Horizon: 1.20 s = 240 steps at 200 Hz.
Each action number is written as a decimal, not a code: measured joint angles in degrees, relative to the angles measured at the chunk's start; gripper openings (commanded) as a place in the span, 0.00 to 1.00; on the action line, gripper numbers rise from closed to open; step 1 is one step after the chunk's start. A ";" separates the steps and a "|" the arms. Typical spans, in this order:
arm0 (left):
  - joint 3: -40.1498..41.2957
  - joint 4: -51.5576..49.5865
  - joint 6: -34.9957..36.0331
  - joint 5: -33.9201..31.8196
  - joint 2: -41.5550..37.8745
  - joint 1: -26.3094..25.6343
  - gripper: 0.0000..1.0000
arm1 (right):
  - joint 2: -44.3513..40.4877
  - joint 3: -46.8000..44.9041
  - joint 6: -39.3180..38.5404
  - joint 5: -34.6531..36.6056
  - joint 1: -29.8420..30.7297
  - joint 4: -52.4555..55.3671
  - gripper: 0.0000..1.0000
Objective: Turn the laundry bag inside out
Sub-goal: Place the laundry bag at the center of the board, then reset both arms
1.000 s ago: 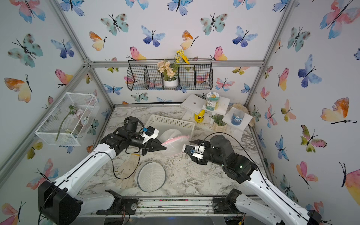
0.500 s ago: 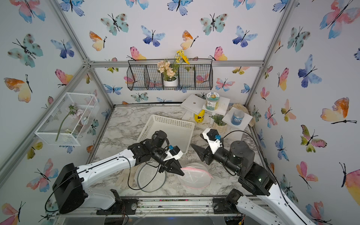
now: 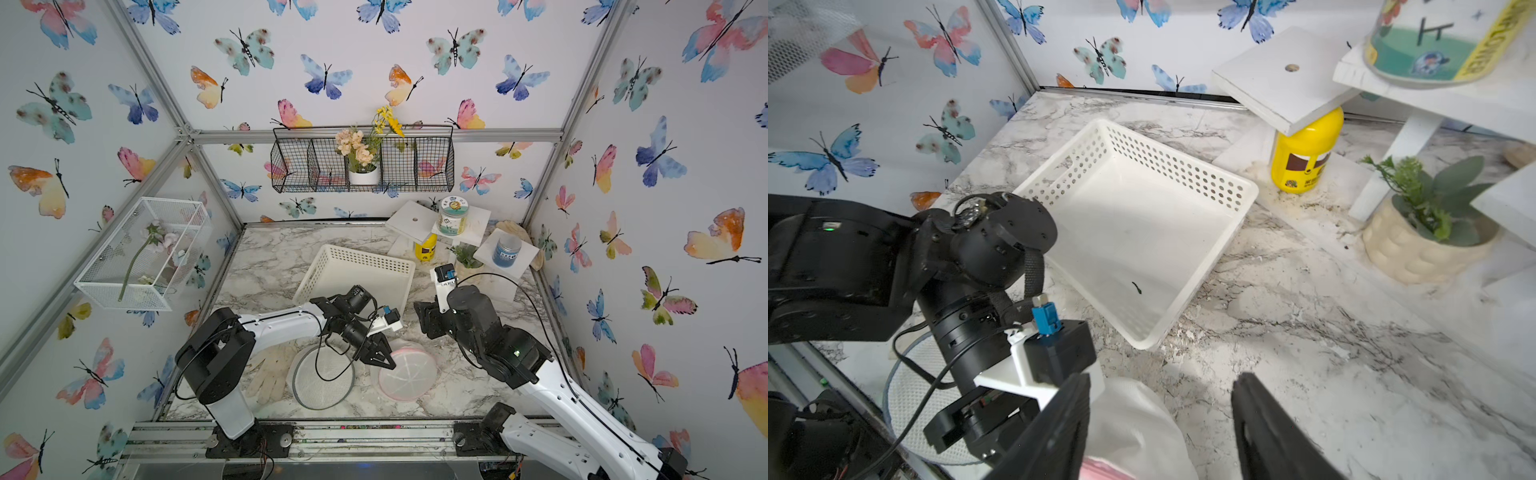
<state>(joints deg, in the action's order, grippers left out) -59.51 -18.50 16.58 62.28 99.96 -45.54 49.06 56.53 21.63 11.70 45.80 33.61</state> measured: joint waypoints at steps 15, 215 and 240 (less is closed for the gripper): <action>1.42 0.79 -2.12 -3.48 -1.20 0.66 0.57 | -0.20 -0.02 1.46 0.87 0.00 0.07 0.59; 26.67 20.65 -20.13 -70.05 -49.44 33.57 0.99 | 12.17 -33.14 -5.38 12.00 -27.63 -41.16 0.82; 34.18 26.93 -19.30 -70.16 -48.83 38.64 0.99 | 16.46 -39.76 -13.16 11.58 -28.48 -56.33 0.84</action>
<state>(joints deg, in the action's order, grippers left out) -25.32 8.43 -2.72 -7.88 51.13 -6.90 65.52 16.78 8.47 23.29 17.32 -22.72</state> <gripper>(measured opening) 0.987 0.832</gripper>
